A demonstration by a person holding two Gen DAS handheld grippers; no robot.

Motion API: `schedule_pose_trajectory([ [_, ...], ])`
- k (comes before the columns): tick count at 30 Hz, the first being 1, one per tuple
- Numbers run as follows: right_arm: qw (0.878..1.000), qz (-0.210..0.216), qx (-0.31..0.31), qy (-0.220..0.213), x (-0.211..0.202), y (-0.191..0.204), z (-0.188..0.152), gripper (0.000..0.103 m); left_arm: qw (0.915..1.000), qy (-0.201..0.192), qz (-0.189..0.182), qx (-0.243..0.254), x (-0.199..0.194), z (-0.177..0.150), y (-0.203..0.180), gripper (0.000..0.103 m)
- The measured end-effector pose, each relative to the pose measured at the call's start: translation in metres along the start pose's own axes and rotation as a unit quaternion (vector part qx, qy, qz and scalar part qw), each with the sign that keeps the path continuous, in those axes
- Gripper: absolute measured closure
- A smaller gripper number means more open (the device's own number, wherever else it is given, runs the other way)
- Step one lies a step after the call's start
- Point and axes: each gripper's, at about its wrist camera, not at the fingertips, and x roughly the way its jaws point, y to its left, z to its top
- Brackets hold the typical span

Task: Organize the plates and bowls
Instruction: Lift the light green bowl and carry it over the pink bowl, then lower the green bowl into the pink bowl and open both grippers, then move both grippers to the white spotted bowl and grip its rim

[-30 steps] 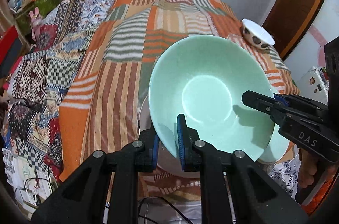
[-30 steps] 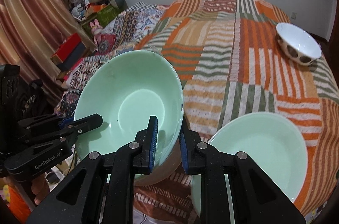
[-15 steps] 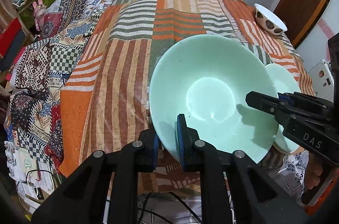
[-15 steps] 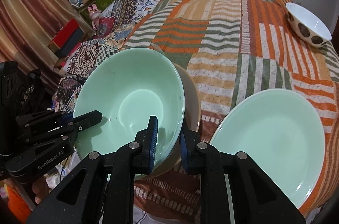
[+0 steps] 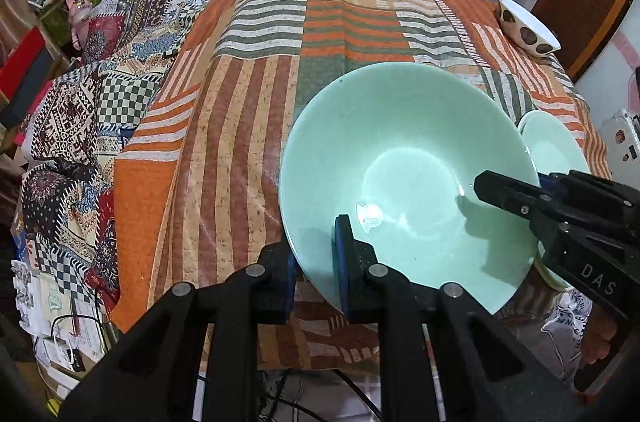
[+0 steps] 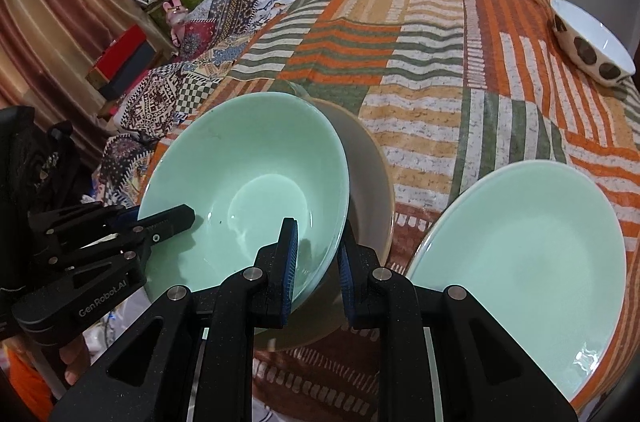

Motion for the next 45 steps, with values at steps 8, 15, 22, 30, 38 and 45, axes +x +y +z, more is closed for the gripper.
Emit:
schedule_pose_trajectory([
  [8,1.0,-0.01,-0.013,0.0,-0.001,0.001,0.002,0.085,1.0,0.005,-0.001,-0.003,0.004,0.0,0.001,0.085],
  [15,1.0,-0.011,0.001,-0.019,-0.016,-0.005,0.006,0.075,0.9999,0.01,0.009,0.008,0.004,0.0,-0.004,0.083],
  [22,0.998,-0.008,0.018,-0.059,-0.044,-0.021,0.012,0.06,0.9996,-0.025,0.008,0.01,-0.024,0.011,-0.009,0.08],
  [30,0.993,-0.054,0.025,-0.098,-0.079,-0.063,0.016,0.052,0.9966,-0.079,-0.02,0.012,-0.062,0.033,-0.026,0.062],
  [38,0.98,-0.108,0.109,-0.128,-0.113,-0.159,0.028,0.051,0.991,-0.124,-0.046,0.021,-0.077,0.059,-0.056,0.041],
  [45,0.964,-0.142,0.178,-0.136,-0.114,-0.234,0.051,0.051,0.9908,-0.123,-0.056,0.01,-0.058,0.082,-0.066,0.039],
])
